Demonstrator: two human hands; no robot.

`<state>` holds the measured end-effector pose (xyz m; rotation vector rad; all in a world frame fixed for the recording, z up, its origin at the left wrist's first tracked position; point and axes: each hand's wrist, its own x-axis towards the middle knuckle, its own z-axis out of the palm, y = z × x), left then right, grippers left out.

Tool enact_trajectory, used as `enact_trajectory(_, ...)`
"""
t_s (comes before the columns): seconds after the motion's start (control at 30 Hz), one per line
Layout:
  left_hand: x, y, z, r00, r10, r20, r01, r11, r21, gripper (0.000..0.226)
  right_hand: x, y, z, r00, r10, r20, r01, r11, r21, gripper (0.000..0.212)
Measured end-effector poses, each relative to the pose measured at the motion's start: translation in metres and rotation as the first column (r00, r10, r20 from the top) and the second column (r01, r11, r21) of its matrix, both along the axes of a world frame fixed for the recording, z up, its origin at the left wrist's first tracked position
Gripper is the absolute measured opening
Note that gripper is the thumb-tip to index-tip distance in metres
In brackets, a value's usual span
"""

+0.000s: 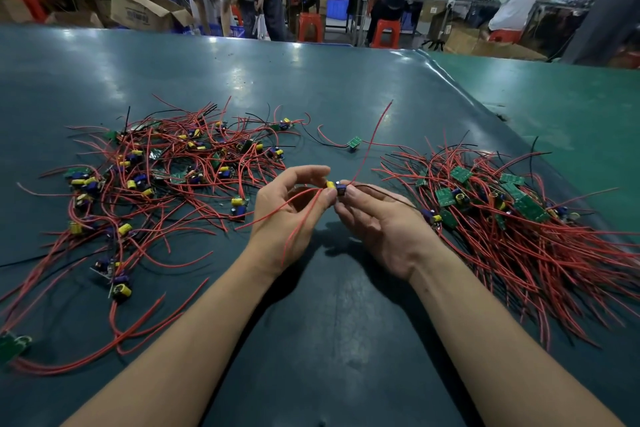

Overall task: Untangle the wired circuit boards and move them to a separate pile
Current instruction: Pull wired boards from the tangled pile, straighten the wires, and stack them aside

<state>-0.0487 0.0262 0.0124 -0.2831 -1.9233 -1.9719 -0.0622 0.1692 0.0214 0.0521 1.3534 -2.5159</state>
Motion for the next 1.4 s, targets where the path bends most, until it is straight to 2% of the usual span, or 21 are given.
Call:
enact_trajectory(0.13, -0.002, 0.001, -0.004, 1.000, 0.015, 0.017, -0.014, 0.999, -0.041, 0.020, -0.001, 0.000, -0.001, 0.999, -0.051, -0.004, 0.051, 0.996, 0.070, 0.020)
enact_trajectory(0.27, -0.001, 0.000, -0.007, 0.994, 0.018, -0.107, -0.043, 0.973, -0.227, 0.025, 0.004, -0.007, -0.002, 0.984, -0.082, -0.157, 0.132, 0.928, 0.348, 0.020)
enact_trajectory(0.37, 0.001, -0.001, -0.008, 0.986, -0.015, -0.168, -0.029, 0.966, -0.259, 0.030, 0.005, -0.008, -0.002, 0.977, -0.130, -0.168, 0.190, 0.889, 0.417, 0.021)
enact_trajectory(0.47, 0.003, -0.003, -0.007, 0.958, -0.047, -0.284, -0.061, 0.930, -0.362, 0.023, 0.003, -0.006, 0.000, 0.971, -0.187, -0.147, 0.230, 0.892, 0.390, 0.021)
enact_trajectory(0.57, 0.002, -0.002, -0.007, 0.924, -0.011, -0.382, -0.170, 0.883, -0.437, 0.020, 0.002, -0.006, -0.002, 0.970, -0.191, -0.154, 0.237, 0.893, 0.383, 0.029)
enact_trajectory(0.67, 0.003, -0.002, -0.005, 0.938, 0.010, -0.347, -0.181, 0.867, -0.464, 0.022, 0.001, -0.008, -0.004, 0.966, -0.199, -0.166, 0.250, 0.885, 0.392, 0.034)
enact_trajectory(0.93, 0.007, 0.001, -0.002, 0.919, -0.027, -0.393, -0.184, 0.852, -0.490, 0.021, -0.003, -0.003, -0.003, 0.952, -0.245, -0.184, 0.298, 0.882, 0.365, 0.024)
enact_trajectory(1.13, 0.005, 0.004, -0.004, 0.916, -0.040, -0.398, -0.140, 0.900, -0.412, 0.020, -0.010, 0.006, 0.000, 0.886, -0.423, -0.192, 0.463, 0.840, 0.283, 0.031)
enact_trajectory(1.23, 0.005, 0.003, -0.004, 0.941, -0.030, -0.336, -0.090, 0.938, -0.334, 0.019, -0.016, 0.014, 0.005, 0.869, -0.488, -0.080, 0.495, 0.856, 0.150, 0.032)
enact_trajectory(1.4, 0.008, 0.006, -0.001, 0.984, -0.068, -0.165, 0.035, 0.979, -0.199, 0.017, -0.018, 0.020, 0.010, 0.895, -0.430, 0.121, 0.437, 0.898, -0.042, 0.038)
